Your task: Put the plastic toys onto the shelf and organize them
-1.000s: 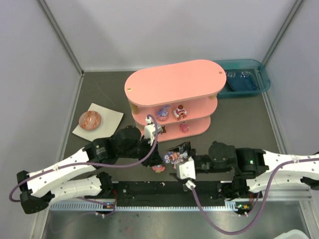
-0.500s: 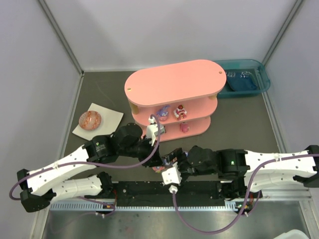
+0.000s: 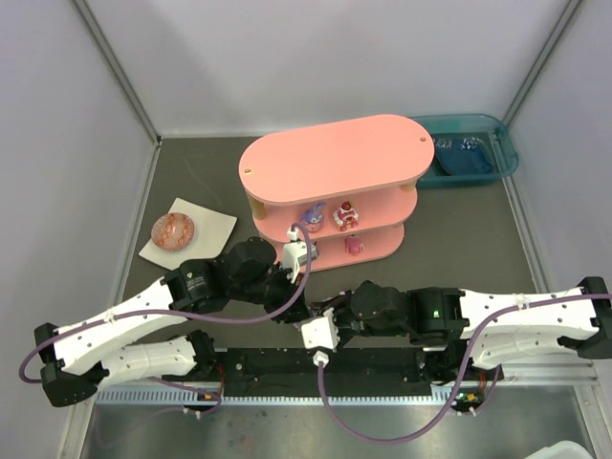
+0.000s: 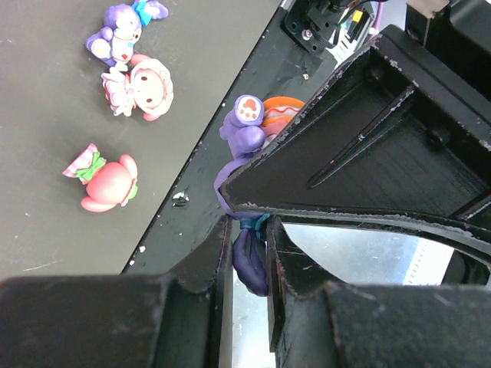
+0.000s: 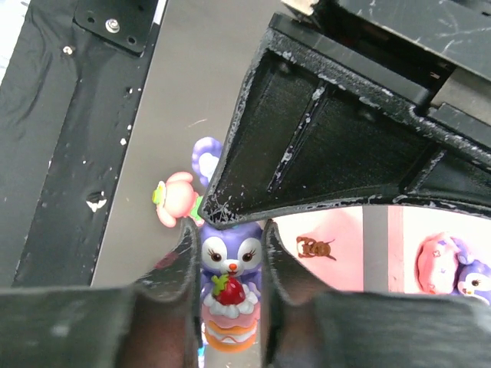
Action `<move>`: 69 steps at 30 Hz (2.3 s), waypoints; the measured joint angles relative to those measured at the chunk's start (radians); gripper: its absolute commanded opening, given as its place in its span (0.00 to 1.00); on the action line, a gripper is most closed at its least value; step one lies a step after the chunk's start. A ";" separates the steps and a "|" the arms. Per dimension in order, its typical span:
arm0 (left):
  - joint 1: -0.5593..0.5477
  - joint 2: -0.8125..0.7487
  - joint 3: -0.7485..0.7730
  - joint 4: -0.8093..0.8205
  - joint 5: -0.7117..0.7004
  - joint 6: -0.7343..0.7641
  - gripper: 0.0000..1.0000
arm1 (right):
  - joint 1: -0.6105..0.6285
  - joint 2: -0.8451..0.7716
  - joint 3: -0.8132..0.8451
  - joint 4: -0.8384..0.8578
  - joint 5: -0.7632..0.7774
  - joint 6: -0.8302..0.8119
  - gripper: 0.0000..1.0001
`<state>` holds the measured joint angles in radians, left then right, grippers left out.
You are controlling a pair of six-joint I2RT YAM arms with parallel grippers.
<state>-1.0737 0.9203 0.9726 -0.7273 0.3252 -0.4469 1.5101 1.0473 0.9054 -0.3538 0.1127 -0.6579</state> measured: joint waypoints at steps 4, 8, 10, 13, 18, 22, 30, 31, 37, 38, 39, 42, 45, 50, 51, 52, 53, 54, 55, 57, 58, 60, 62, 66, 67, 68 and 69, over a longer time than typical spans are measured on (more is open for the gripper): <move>0.003 0.002 0.000 -0.009 -0.005 0.002 0.00 | 0.000 0.012 0.000 0.011 0.009 0.019 0.00; 0.003 0.005 0.000 -0.008 -0.005 0.002 0.20 | 0.000 0.012 0.000 0.012 0.018 0.048 0.00; 0.004 0.005 0.000 -0.007 -0.006 0.002 0.37 | 0.000 0.012 0.000 0.014 0.025 0.069 0.00; 0.004 0.004 0.001 -0.007 -0.014 0.006 0.53 | -0.001 0.011 -0.002 0.020 0.040 0.103 0.00; 0.007 -0.012 0.008 -0.006 -0.038 0.008 0.67 | -0.001 -0.008 -0.024 0.038 0.059 0.150 0.00; 0.006 -0.027 0.026 -0.003 -0.043 0.003 0.84 | -0.002 -0.035 -0.056 0.056 0.072 0.189 0.00; 0.006 -0.143 0.058 0.047 -0.088 -0.004 0.92 | -0.003 -0.252 -0.201 0.089 0.204 0.379 0.00; 0.006 -0.171 0.051 0.076 -0.092 -0.008 0.92 | -0.003 -0.283 -0.214 0.100 0.232 0.403 0.00; 0.006 -0.212 0.020 0.167 -0.099 -0.028 0.93 | -0.011 -0.452 -0.251 0.246 0.500 0.552 0.00; 0.006 -0.201 0.017 0.175 -0.098 -0.030 0.93 | -0.016 -0.470 -0.259 0.287 0.542 0.566 0.00; 0.006 -0.193 0.014 0.182 -0.099 -0.030 0.93 | -0.020 -0.486 -0.272 0.328 0.576 0.572 0.00; 0.006 -0.167 0.000 0.196 -0.098 -0.033 0.93 | -0.047 -0.525 -0.319 0.445 0.692 0.575 0.00; 0.006 -0.158 -0.021 0.198 -0.099 -0.038 0.93 | -0.127 -0.532 -0.335 0.514 0.770 0.573 0.00; 0.006 -0.178 -0.034 0.206 -0.126 -0.049 0.94 | -0.324 -0.539 -0.336 0.579 0.771 0.614 0.00; 0.006 -0.187 -0.038 0.209 -0.135 -0.050 0.94 | -0.363 -0.535 -0.337 0.591 0.761 0.628 0.00; 0.006 -0.200 -0.044 0.214 -0.146 -0.053 0.94 | -0.392 -0.530 -0.339 0.602 0.752 0.639 0.00; 0.006 -0.213 -0.049 0.217 -0.158 -0.056 0.94 | -0.422 -0.521 -0.348 0.626 0.723 0.656 0.00; 0.006 -0.227 -0.055 0.222 -0.167 -0.058 0.95 | -0.462 -0.512 -0.356 0.643 0.708 0.664 0.00; 0.006 -0.240 -0.060 0.228 -0.177 -0.062 0.95 | -0.488 -0.500 -0.370 0.670 0.690 0.675 0.00; 0.006 -0.261 -0.070 0.238 -0.191 -0.069 0.95 | -0.530 -0.473 -0.408 0.731 0.645 0.686 0.00; 0.006 -0.270 -0.076 0.242 -0.198 -0.074 0.95 | -0.547 -0.457 -0.431 0.764 0.626 0.688 0.00; 0.006 -0.286 -0.085 0.246 -0.211 -0.079 0.95 | -0.572 -0.433 -0.476 0.834 0.586 0.690 0.00; 0.006 -0.297 -0.092 0.254 -0.222 -0.084 0.95 | -0.592 -0.399 -0.523 0.909 0.546 0.693 0.00; 0.006 -0.307 -0.106 0.257 -0.243 -0.092 0.95 | -0.620 -0.338 -0.587 1.053 0.471 0.694 0.00; 0.006 -0.310 -0.109 0.257 -0.247 -0.094 0.95 | -0.625 -0.327 -0.597 1.087 0.457 0.692 0.00; 0.006 -0.312 -0.111 0.257 -0.251 -0.097 0.95 | -0.631 -0.313 -0.603 1.128 0.441 0.688 0.00; 0.006 -0.315 -0.111 0.257 -0.254 -0.098 0.95 | -0.635 -0.303 -0.604 1.156 0.429 0.686 0.00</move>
<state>-1.0676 0.6052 0.8612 -0.4702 0.0711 -0.5446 0.8753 0.7448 0.3012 0.8024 0.5415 0.0280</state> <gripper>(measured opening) 0.949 0.323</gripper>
